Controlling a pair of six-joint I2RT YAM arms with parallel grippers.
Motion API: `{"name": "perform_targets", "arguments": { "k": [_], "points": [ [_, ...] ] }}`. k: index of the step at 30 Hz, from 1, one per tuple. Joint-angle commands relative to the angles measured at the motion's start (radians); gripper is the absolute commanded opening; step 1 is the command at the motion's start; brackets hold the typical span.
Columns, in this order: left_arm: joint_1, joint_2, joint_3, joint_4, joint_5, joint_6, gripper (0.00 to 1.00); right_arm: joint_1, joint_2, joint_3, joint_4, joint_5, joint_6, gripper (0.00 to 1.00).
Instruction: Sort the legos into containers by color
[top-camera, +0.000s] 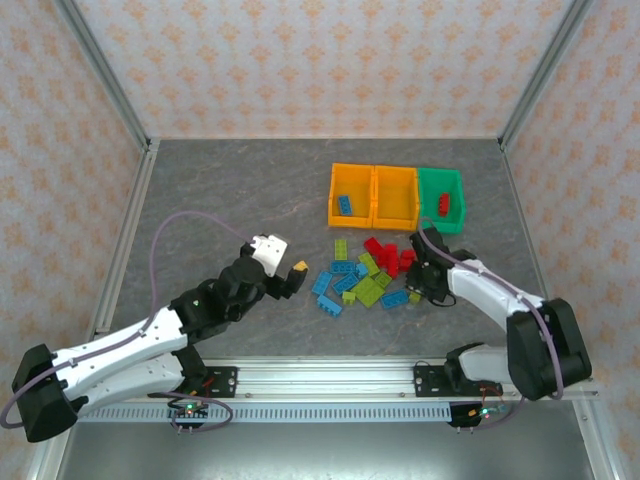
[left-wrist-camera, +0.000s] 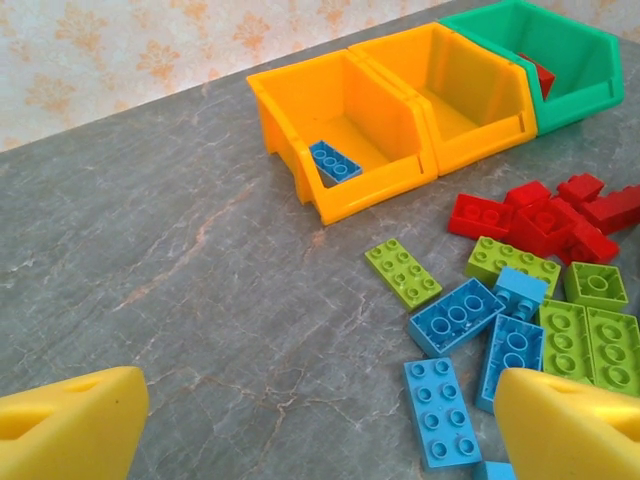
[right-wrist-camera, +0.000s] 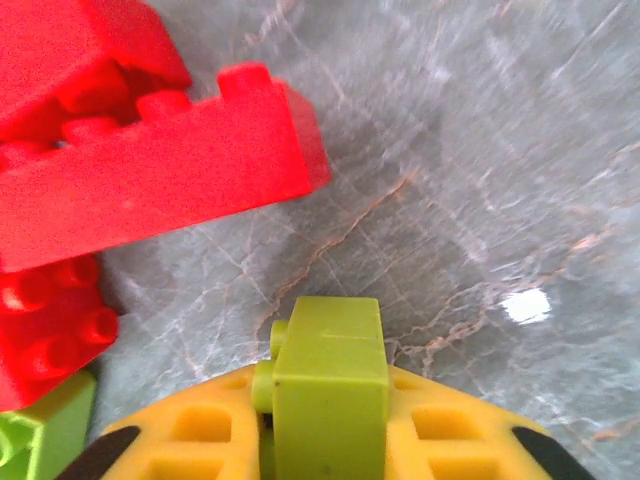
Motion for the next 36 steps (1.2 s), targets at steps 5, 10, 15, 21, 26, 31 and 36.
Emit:
{"name": "perform_targets", "arguments": {
  "k": [5, 10, 15, 21, 26, 31, 36],
  "points": [
    [0.003, -0.070, -0.098, 0.135, -0.126, 0.002, 0.91, 0.009, -0.278, 0.166, -0.062, 0.102, -0.075, 0.13],
    [0.003, -0.109, -0.128, 0.131, -0.146, -0.006, 0.91, 0.013, -0.078, 0.429, -0.031, 0.108, -0.250, 0.14],
    [0.003, -0.117, -0.140, 0.120, -0.123, 0.013, 0.91, 0.001, 0.296, 0.660, 0.058, 0.095, -0.336, 0.14],
    [0.003, -0.127, -0.151, 0.119, -0.115, 0.050, 0.95, -0.030, 0.635, 0.940, 0.037, 0.082, -0.337, 0.15],
    [0.003, -0.136, -0.161, 0.131, -0.072, 0.057, 1.00, -0.030, 0.768, 1.041, -0.008, 0.085, -0.294, 0.25],
    [0.003, -0.119, -0.162, 0.136, -0.048, 0.057, 1.00, -0.030, 0.702, 0.985, 0.031, 0.101, -0.246, 0.38],
    [0.003, -0.098, -0.162, 0.144, -0.039, 0.053, 1.00, -0.030, 0.544, 0.869, 0.029, 0.125, -0.203, 0.40]
  ]
}}
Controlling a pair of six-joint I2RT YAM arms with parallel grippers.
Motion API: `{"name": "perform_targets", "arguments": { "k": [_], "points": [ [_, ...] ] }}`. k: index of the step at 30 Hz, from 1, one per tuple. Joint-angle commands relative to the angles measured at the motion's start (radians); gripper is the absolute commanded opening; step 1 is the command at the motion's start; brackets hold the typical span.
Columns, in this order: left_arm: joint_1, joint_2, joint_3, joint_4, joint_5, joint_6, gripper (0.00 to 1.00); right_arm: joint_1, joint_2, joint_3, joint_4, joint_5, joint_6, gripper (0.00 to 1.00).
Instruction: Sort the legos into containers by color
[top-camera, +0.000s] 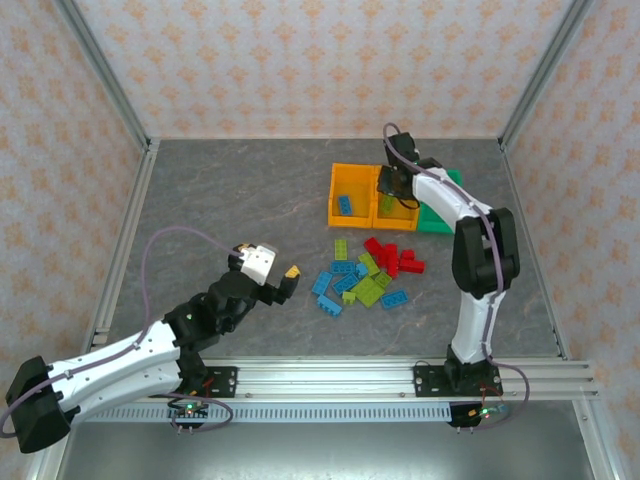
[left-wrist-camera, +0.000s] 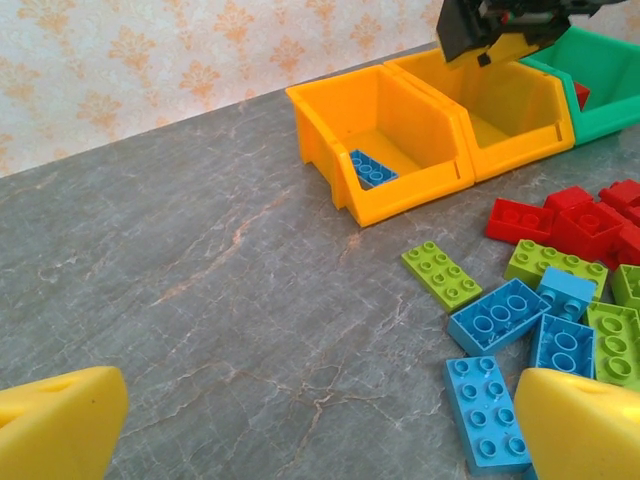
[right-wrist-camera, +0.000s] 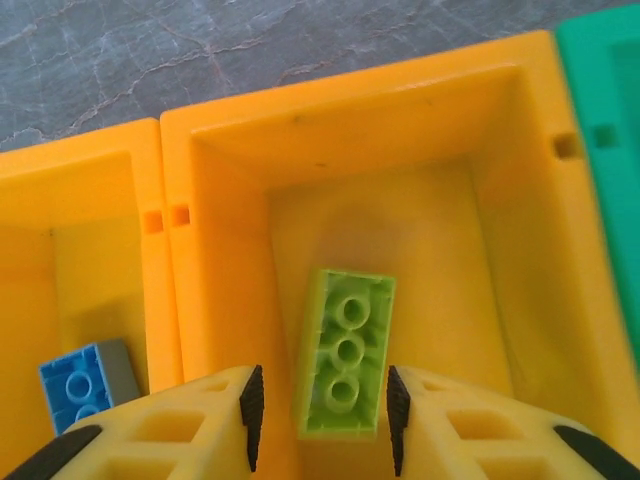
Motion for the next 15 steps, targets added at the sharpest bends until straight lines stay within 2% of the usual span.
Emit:
{"name": "perform_targets", "arguments": {
  "k": [1, 4, 7, 9, 12, 15],
  "points": [
    [0.003, 0.016, -0.007, 0.031, 0.008, 0.015, 1.00, 0.000, -0.183, -0.097, -0.009, 0.038, 0.061, 0.40],
    [0.002, 0.027, 0.002, 0.023, 0.013, 0.009, 1.00, 0.000, -0.368, -0.296, 0.021, 0.032, 0.153, 0.42],
    [0.002, 0.026, 0.004, 0.021, 0.021, 0.006, 1.00, 0.000, -0.554, -0.533, 0.060, 0.076, 0.239, 0.53],
    [0.002, 0.027, 0.000, 0.032, 0.025, 0.003, 1.00, -0.001, -0.626, -0.643, 0.057, 0.091, 0.259, 0.59],
    [0.002, 0.040, -0.007, 0.048, 0.026, -0.002, 1.00, -0.001, -0.659, -0.742, 0.054, 0.058, 0.233, 0.63],
    [0.002, 0.071, -0.001, 0.054, 0.032, -0.003, 1.00, 0.000, -0.618, -0.775, 0.058, -0.022, 0.197, 0.71]
  ]
}}
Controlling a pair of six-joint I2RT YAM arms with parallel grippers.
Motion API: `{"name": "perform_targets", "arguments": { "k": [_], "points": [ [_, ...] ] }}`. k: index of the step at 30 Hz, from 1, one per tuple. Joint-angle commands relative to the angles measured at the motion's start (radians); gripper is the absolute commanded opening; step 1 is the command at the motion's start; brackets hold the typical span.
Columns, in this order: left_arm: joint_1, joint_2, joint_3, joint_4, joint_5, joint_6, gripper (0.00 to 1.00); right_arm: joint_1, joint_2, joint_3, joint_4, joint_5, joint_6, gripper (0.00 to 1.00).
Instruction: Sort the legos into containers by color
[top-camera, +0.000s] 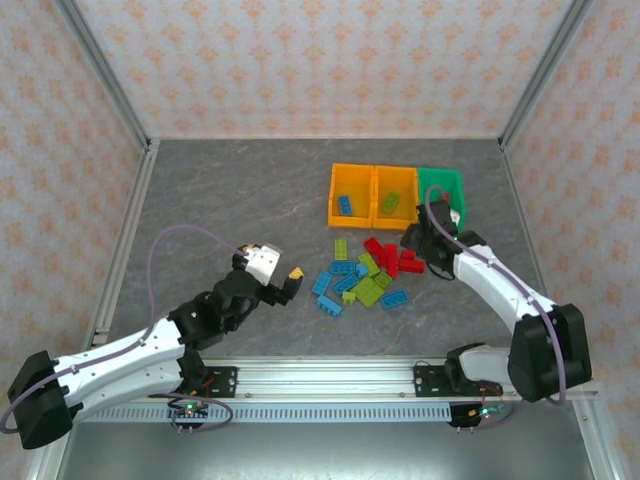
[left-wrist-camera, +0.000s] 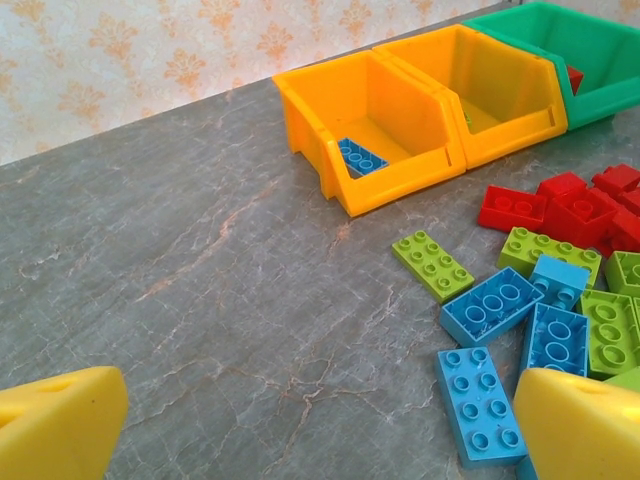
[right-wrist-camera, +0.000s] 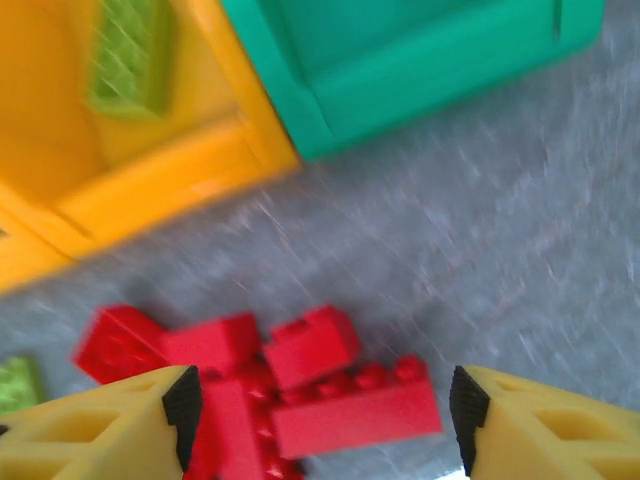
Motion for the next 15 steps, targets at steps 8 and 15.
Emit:
{"name": "perform_targets", "arguments": {
  "k": [8, 15],
  "points": [
    [0.002, 0.068, 0.025, 0.007, 0.001, 0.011, 1.00, 0.001, 0.105, -0.048, 0.071, -0.098, -0.035, 0.77],
    [0.002, 0.066, 0.025, 0.006, 0.001, 0.012, 1.00, 0.001, 0.148, -0.075, 0.088, -0.085, -0.024, 0.75]
  ]
}}
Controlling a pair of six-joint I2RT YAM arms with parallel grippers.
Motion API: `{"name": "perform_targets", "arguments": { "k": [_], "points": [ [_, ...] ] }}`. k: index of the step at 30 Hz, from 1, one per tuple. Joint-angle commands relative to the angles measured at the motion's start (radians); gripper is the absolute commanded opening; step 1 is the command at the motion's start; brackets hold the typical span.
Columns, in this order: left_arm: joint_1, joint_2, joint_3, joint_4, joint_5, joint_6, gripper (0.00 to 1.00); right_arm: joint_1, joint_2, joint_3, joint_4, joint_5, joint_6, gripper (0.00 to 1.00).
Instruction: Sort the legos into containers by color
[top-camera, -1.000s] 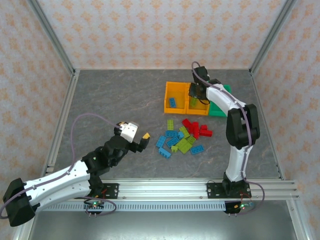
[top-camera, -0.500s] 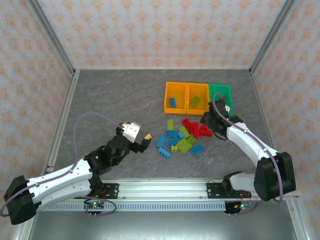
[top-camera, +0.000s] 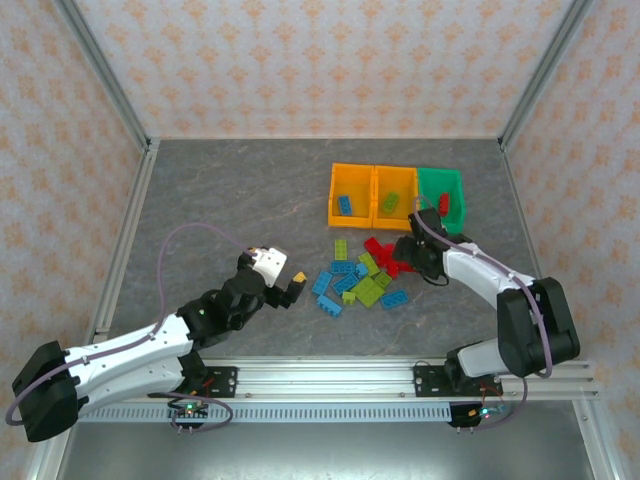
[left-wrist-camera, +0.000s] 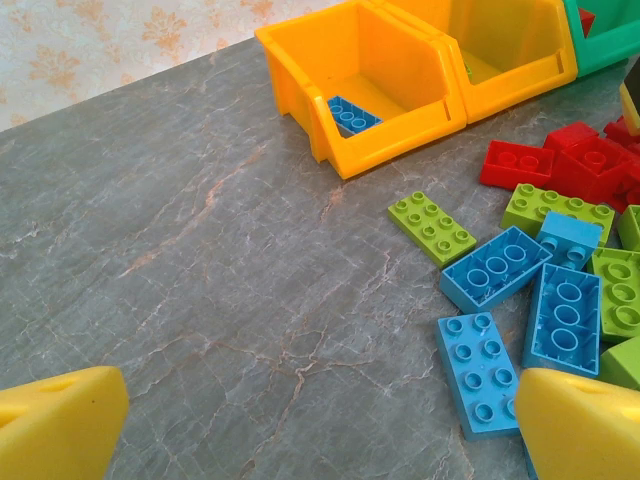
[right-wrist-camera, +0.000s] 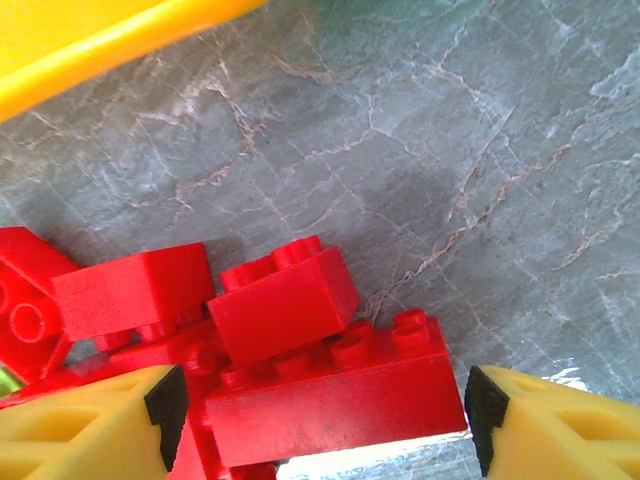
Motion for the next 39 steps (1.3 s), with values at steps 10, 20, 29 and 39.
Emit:
{"name": "perform_targets", "arguments": {
  "k": [10, 20, 29, 39],
  "points": [
    [0.002, -0.005, 0.030, -0.005, -0.014, 0.013, 1.00, 0.000, 0.049, -0.058, 0.013, 0.001, 0.029, 0.76],
    [0.002, -0.003, 0.030, -0.004, -0.012, 0.011, 1.00, -0.001, 0.021, -0.098, 0.029, -0.021, 0.064, 0.78],
    [0.003, -0.007, 0.030, -0.008, -0.016, 0.011, 1.00, -0.001, -0.009, -0.094, -0.029, -0.028, 0.107, 0.67],
    [0.002, -0.009, 0.030, -0.009, -0.017, 0.009, 1.00, 0.000, -0.182, -0.107, -0.103, 0.070, 0.175, 0.66]
  ]
}}
